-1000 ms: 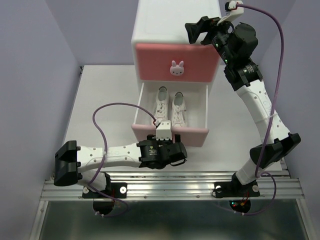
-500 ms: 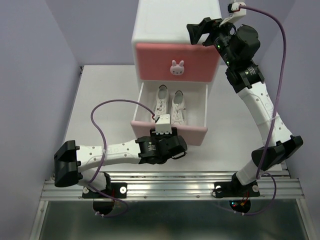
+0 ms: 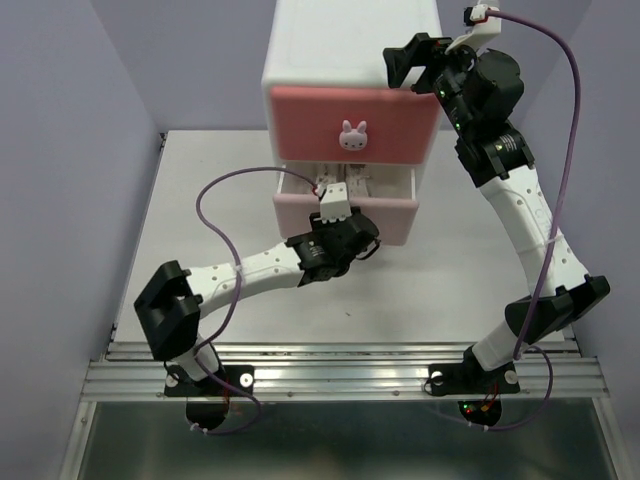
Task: Place and organize the shoes in the shoe cabinet
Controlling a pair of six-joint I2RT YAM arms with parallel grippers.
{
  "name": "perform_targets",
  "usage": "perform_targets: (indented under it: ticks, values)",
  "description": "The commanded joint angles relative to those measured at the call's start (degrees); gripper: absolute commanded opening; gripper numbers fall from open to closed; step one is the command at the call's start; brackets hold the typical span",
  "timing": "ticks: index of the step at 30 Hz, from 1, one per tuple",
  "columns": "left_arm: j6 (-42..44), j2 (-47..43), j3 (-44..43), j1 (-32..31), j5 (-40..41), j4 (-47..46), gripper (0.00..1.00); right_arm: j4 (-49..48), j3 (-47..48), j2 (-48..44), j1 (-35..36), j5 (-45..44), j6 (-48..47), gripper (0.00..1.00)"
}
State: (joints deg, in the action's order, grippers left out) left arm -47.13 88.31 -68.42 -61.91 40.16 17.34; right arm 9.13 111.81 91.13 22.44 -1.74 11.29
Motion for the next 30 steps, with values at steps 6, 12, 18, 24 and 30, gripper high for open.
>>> perform_targets:
  ticks: [6, 12, 18, 24, 30]
  values:
    - [3.7, 18.3, -21.6, 11.5, 3.4, -14.4, 0.06, 15.8, -4.5, 4.1, -0.2, -0.6, 3.8, 1.00]
    - [9.3, 24.0, -31.5, 15.2, 2.4, -14.9, 0.35, 15.7, -4.0, 3.6, -0.2, -0.5, 4.0, 1.00]
    - [6.2, 15.9, -27.3, 15.2, 0.4, -7.3, 0.71, 15.3, -4.5, 2.1, -0.2, -1.2, 6.0, 1.00]
    - [-0.3, 3.8, -24.4, 15.2, 0.4, 12.6, 0.94, 10.9, 0.6, 3.9, -0.2, -3.7, 8.2, 1.00]
    - [7.0, -10.8, -24.9, 17.3, -0.5, 18.4, 0.99, 12.3, 14.5, 9.5, -0.2, -13.7, 12.3, 1.00]
